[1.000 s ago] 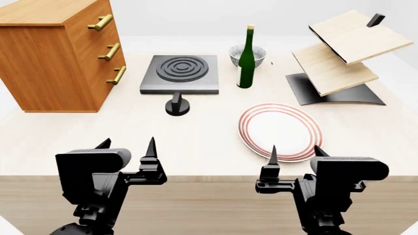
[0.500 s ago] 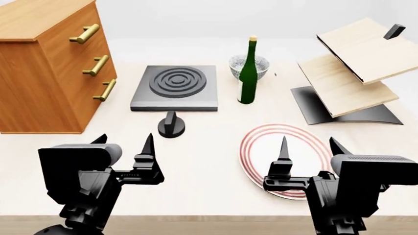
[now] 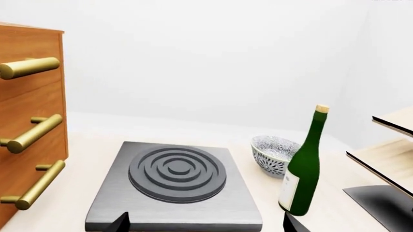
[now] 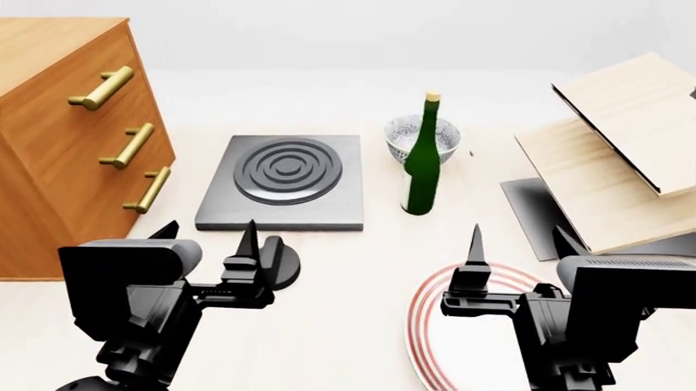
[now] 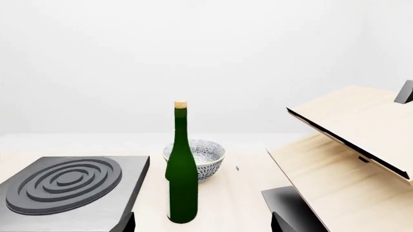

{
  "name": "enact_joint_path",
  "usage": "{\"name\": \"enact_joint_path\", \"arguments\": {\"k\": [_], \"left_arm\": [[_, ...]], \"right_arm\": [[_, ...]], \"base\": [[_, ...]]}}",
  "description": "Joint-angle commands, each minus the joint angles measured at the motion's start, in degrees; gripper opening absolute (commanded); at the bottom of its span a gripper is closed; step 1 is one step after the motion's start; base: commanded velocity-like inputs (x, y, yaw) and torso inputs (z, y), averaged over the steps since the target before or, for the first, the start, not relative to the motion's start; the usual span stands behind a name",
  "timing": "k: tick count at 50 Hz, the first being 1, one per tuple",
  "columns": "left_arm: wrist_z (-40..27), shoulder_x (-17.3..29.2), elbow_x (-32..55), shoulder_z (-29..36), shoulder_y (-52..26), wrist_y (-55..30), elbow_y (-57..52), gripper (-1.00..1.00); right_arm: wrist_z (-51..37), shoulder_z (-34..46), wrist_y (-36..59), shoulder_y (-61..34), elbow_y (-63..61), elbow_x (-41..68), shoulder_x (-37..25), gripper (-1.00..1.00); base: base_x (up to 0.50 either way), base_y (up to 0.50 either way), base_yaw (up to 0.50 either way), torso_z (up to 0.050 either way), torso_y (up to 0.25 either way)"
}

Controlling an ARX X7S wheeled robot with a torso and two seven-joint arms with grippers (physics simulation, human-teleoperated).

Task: Turn on the stove.

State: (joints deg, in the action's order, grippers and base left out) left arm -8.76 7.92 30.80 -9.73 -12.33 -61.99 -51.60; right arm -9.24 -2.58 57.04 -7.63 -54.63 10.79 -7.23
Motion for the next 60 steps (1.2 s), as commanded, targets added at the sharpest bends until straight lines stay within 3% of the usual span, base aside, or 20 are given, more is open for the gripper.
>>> {"name": "enact_joint_path", "arguments": {"k": [1, 7, 17, 30, 41, 60], "left_arm": [[-0.56, 0.38, 0.74, 0.14, 0.23, 0.50, 0.12, 1.00], [-0.38, 1.09, -1.34, 2.33, 0.92, 3.47, 2.87, 1.00], [1.67, 3.21, -9.56, 7.49, 1.24, 16.50, 14.57, 1.00], [2.43, 4.49, -13.84, 5.88, 1.36, 28.34, 25.14, 1.00], [3.65, 5.11, -20.10, 7.66, -0.41, 44.06, 41.14, 1.00], [2.90, 4.13, -24.51, 10.30, -1.30, 56.77, 56.01, 1.00]], "right_arm": [[-0.62, -0.03, 0.31, 0.02, -0.29, 0.88, -0.25, 1.00], [-0.78, 0.12, -1.29, 0.74, 0.62, 0.97, -0.51, 1.00], [-1.12, -0.14, -4.83, 2.29, 2.27, 1.10, -0.54, 1.00], [-1.57, 1.50, -7.32, 3.83, 2.88, 0.82, -1.44, 1.00], [-1.84, 1.85, -8.05, 4.11, 3.71, 1.40, -1.71, 1.00], [-2.71, 1.63, -7.50, 3.65, 3.65, 2.56, -2.27, 1.00]], "base": [[0.12, 0.00, 0.00, 0.000, 0.000], [0.09, 0.00, 0.00, 0.000, 0.000], [0.01, 0.00, 0.00, 0.000, 0.000], [0.00, 0.00, 0.00, 0.000, 0.000], [0.00, 0.00, 0.00, 0.000, 0.000], [0.00, 0.00, 0.00, 0.000, 0.000]]}}
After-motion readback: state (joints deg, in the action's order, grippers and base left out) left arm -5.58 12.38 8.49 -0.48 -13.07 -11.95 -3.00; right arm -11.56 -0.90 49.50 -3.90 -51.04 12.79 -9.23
